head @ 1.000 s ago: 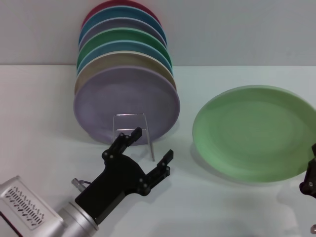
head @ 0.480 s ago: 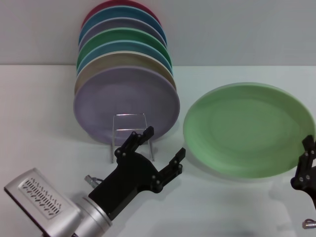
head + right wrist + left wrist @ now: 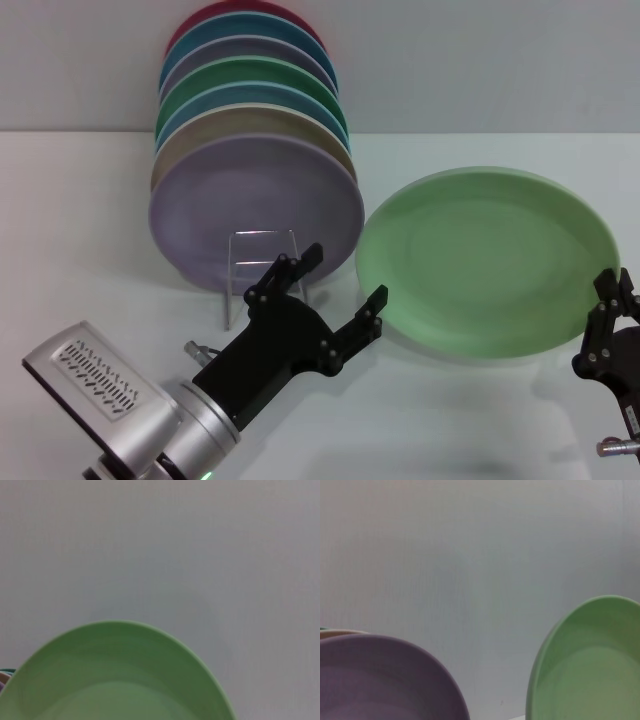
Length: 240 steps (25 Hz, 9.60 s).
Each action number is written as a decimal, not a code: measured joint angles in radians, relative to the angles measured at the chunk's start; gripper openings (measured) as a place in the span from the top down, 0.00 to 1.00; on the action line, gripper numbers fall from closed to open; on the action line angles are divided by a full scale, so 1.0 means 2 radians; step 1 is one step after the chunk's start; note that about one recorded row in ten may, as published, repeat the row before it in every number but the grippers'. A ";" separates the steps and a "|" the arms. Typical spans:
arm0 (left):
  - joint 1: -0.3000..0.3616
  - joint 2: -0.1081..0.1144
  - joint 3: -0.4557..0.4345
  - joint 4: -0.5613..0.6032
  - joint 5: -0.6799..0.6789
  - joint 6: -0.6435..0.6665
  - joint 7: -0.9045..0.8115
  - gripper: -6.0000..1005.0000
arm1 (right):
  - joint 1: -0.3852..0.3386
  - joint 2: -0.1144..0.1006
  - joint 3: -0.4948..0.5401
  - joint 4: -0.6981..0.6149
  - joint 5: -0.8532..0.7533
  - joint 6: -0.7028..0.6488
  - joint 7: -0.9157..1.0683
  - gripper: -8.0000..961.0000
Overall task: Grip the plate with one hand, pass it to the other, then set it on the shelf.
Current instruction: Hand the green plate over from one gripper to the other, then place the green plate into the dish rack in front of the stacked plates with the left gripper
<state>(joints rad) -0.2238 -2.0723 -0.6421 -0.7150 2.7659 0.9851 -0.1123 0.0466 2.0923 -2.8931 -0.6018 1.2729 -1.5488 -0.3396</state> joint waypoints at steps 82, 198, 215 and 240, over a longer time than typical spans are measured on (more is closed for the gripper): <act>-0.003 -0.001 -0.018 -0.017 -0.013 -0.047 0.003 0.57 | 0.001 0.000 0.000 -0.004 -0.027 0.020 -0.001 0.97; -0.005 0.001 -0.017 -0.007 -0.011 -0.033 0.004 0.95 | -0.011 0.000 0.000 -0.018 -0.043 0.019 -0.014 0.97; -0.001 0.001 -0.019 -0.007 -0.011 -0.022 0.005 0.94 | -0.009 0.000 0.000 -0.015 -0.044 0.022 -0.011 0.96; 0.074 0.004 -0.108 -0.005 -0.012 0.175 -0.004 0.90 | -0.010 -0.001 0.032 0.218 -0.158 -0.140 0.294 0.47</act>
<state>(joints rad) -0.0754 -2.0638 -0.8590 -0.7259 2.7412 1.3341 -0.1196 0.0269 2.0895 -2.8290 -0.1648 0.9566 -1.8296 0.2494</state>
